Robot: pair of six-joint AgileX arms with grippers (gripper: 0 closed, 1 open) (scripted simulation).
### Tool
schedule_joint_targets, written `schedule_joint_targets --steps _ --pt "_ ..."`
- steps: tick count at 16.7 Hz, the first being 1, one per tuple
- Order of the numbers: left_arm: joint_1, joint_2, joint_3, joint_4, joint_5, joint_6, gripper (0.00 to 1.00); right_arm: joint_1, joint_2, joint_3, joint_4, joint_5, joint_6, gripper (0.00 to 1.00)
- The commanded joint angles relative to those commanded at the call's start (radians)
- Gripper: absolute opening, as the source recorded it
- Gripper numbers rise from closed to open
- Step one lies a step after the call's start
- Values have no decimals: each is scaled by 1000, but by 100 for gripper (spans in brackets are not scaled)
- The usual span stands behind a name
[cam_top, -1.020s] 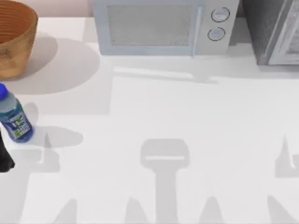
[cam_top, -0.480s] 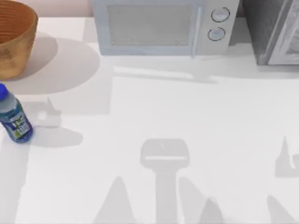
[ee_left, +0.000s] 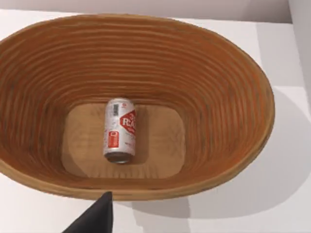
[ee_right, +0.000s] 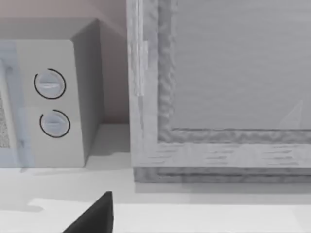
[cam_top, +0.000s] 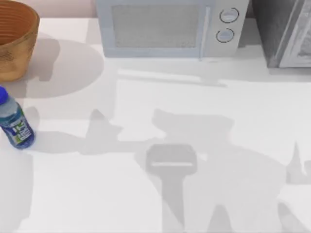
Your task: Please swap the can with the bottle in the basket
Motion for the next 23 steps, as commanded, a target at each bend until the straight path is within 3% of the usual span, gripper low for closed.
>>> schedule_joint_targets --steps 7,13,17,23 --pt "51 685 703 -373 64 67 100 0 0 0 0 0 0 100" --pt "67 1090 1140 -579 89 111 100 0 0 0 0 0 0 100" --pt "67 1230 1285 -634 94 125 100 0 0 0 0 0 0 100" --pt "67 1246 1300 -639 94 127 100 0 0 0 0 0 0 100"
